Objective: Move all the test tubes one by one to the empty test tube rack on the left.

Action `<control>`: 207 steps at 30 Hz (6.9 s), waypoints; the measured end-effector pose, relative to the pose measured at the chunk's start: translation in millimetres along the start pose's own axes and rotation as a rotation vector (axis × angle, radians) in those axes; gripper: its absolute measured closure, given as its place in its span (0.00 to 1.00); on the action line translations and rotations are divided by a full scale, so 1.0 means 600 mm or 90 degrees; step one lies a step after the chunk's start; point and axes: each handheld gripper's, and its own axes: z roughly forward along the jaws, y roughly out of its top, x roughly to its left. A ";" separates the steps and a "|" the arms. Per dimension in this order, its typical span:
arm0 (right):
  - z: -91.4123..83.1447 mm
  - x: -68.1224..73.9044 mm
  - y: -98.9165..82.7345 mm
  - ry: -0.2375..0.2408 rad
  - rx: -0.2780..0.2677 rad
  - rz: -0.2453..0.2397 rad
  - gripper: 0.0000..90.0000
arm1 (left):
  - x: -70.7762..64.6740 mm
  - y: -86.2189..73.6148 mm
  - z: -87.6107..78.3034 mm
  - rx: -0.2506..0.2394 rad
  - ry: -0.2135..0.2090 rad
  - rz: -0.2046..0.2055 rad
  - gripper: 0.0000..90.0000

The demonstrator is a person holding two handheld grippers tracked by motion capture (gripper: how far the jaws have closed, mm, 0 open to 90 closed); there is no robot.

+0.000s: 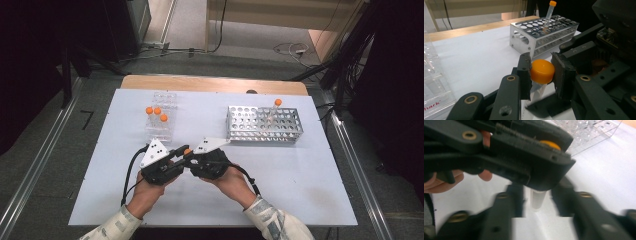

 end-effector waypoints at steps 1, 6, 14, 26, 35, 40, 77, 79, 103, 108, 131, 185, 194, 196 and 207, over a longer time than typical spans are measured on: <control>0.000 0.000 0.000 0.002 0.003 0.002 0.57 | 0.001 0.001 -0.001 0.001 0.001 0.001 0.77; -0.005 -0.010 -0.001 -0.004 0.017 0.020 0.34 | 0.010 0.005 -0.005 -0.008 0.007 -0.015 0.78; -0.033 -0.036 -0.015 -0.027 0.014 0.043 0.30 | 0.030 0.022 -0.017 -0.034 0.035 -0.043 0.78; -0.075 -0.072 -0.040 -0.065 0.007 0.072 0.30 | 0.071 0.036 -0.036 -0.050 0.082 -0.076 0.78; -0.088 -0.090 -0.058 -0.091 0.014 0.087 0.30 | 0.085 0.051 -0.047 -0.061 0.105 -0.075 0.78; -0.096 -0.096 -0.066 -0.097 0.013 0.096 0.30 | 0.094 0.059 -0.050 -0.064 0.115 -0.076 0.78; -0.108 -0.105 -0.073 -0.104 0.005 0.112 0.30 | 0.174 0.106 -0.012 -0.089 0.211 -0.095 0.78; -0.108 -0.104 -0.073 -0.104 0.006 0.111 0.30 | 0.176 0.104 -0.008 -0.085 0.213 -0.098 0.78; -0.108 -0.104 -0.074 -0.105 0.007 0.110 0.30 | 0.180 0.068 0.015 -0.056 0.228 -0.089 0.77; -0.108 -0.103 -0.074 -0.105 0.008 0.110 0.30 | 0.182 0.060 0.017 -0.051 0.230 -0.093 0.77; -0.110 -0.107 -0.075 -0.109 0.006 0.115 0.30 | 0.157 0.066 -0.011 -0.057 0.215 -0.098 0.59; -0.150 -0.374 -0.080 -0.452 -0.013 0.301 0.50 | 0.072 -0.026 -0.040 0.003 0.140 -0.075 0.31; -0.138 -0.387 -0.083 -0.464 -0.011 0.309 0.65 | 0.074 -0.026 -0.042 0.000 0.140 -0.075 0.32; -0.136 -0.390 -0.085 -0.464 -0.014 0.312 0.67 | 0.074 -0.026 -0.042 0.001 0.139 -0.075 0.32; -0.134 -0.384 -0.079 -0.463 -0.029 0.300 0.79 | 0.073 -0.027 -0.041 0.002 0.137 -0.074 0.33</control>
